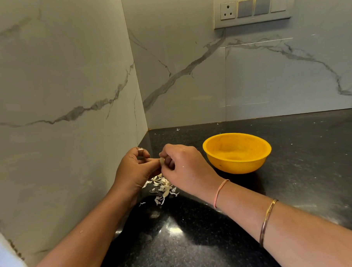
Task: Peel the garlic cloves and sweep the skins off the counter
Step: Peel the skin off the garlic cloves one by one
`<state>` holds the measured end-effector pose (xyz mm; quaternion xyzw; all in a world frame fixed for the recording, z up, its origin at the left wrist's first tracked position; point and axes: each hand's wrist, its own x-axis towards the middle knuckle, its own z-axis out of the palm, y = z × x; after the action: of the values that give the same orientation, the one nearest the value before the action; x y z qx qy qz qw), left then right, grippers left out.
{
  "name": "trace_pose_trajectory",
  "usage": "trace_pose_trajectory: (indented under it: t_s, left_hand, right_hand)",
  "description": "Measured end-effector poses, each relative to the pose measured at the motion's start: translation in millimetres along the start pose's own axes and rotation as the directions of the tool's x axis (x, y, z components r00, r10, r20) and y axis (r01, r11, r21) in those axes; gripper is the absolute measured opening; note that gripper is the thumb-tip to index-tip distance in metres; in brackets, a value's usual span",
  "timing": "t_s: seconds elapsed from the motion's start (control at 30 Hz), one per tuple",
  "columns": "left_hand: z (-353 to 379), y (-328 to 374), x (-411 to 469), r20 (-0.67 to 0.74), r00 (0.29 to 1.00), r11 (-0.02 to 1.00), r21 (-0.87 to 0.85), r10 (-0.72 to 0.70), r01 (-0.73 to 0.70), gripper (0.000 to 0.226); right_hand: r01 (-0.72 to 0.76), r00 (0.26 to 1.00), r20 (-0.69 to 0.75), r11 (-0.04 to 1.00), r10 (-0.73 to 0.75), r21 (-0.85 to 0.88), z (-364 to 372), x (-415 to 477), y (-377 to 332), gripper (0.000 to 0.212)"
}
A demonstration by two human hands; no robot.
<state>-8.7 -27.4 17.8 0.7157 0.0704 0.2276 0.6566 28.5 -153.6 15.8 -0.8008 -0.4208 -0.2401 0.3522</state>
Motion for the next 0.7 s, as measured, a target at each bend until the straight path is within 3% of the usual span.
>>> trace_pose_trajectory:
  t_s: [0.17,0.37,0.47,0.7]
  left_hand:
    - [-0.2,-0.8,0.9,-0.013,1.0,0.999,-0.038,-0.013,0.012,0.023]
    - [-1.4,-1.1,1.0,-0.024,1.0,1.0,0.002,-0.006,0.006,0.015]
    - [-0.3,-1.0,2.2,-0.038,0.999,0.999,-0.03,-0.039,0.038,0.012]
    - [0.4,-0.5,-0.5,-0.021,0.999,0.998,0.04,-0.04,0.04,0.009]
  right_hand:
    - [-0.166,0.985,-0.006,0.953,0.174,0.251,-0.5,1.8,6.7,0.018]
    - [-0.32,0.944,0.099,0.8,0.315,0.507,0.9,3.5,9.9,0.02]
    - [-0.329,0.94,0.097,0.793,0.327,0.513,1.8,3.8,10.3,0.021]
    - [-0.195,0.981,0.047,0.933,0.189,0.302,-0.3,1.4,9.0,0.019]
